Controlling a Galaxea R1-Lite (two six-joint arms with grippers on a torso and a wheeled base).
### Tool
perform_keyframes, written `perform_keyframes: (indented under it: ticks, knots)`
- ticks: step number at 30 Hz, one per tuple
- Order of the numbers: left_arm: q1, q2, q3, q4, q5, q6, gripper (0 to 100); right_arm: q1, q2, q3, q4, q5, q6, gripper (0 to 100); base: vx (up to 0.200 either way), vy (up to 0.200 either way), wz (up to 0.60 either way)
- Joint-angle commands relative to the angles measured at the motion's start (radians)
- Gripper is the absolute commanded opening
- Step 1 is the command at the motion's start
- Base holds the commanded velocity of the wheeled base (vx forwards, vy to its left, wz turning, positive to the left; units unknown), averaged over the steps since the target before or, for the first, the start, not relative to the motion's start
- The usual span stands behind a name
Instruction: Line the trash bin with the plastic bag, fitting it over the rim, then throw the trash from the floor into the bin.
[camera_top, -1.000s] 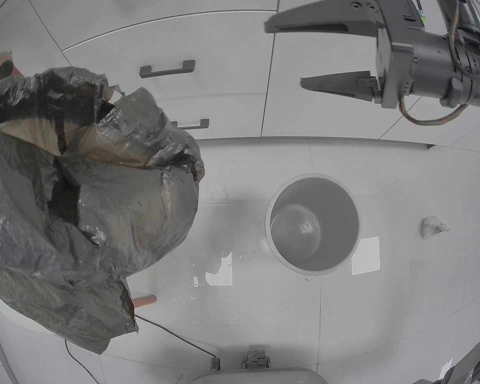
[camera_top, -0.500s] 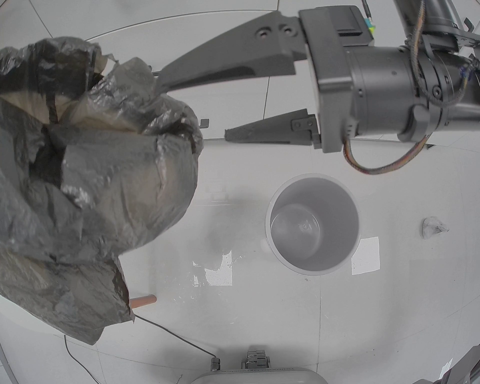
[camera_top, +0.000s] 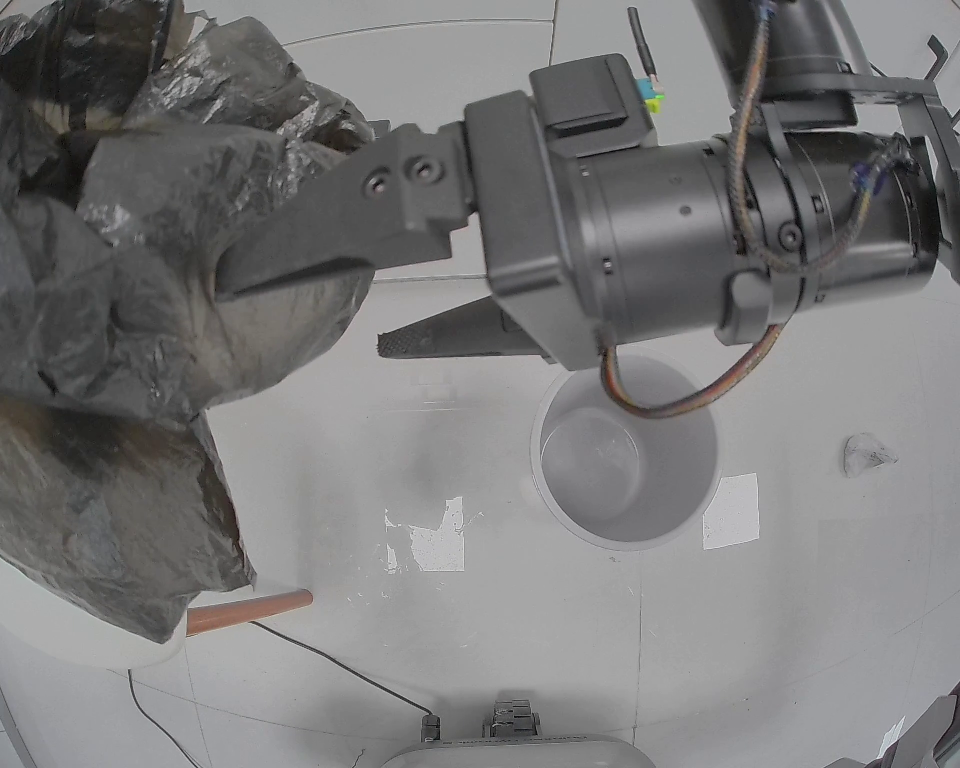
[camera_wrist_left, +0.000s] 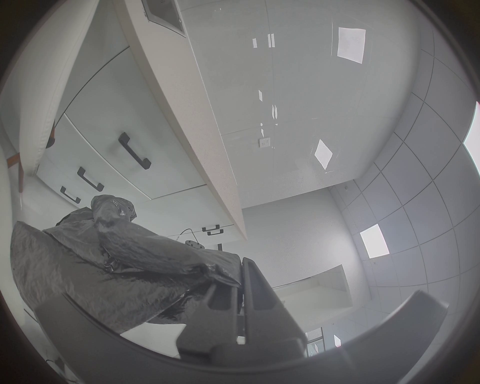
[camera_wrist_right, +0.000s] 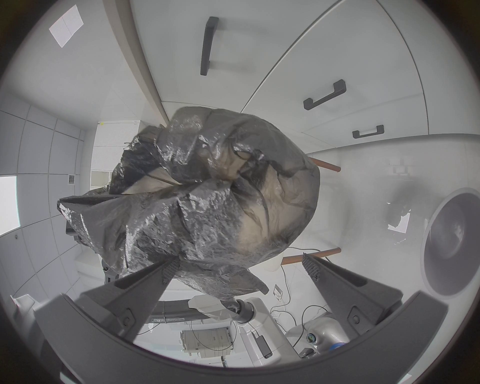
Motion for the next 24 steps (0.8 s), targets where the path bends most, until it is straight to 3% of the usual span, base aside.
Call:
perform_keyframes:
  ticks: [1, 11, 24]
  knots:
    - [0.001, 0.014, -0.016, -0.001, 0.001, -0.001, 0, 0.002, 0.029, -0.014, 0.0, 0.0, 0.0, 100, 0.0, 0.0, 0.0]
    - [0.001, 0.03, -0.037, -0.001, 0.05, -0.001, 0, -0.019, 0.01, 0.047, 0.006, 0.014, 0.003, 100, 0.0, 0.0, 0.0]
    - [-0.004, 0.018, -0.059, -0.001, 0.059, -0.024, 0, -0.16, -0.056, 0.086, 0.006, 0.069, 0.003, 100, 0.0, 0.0, 0.0]
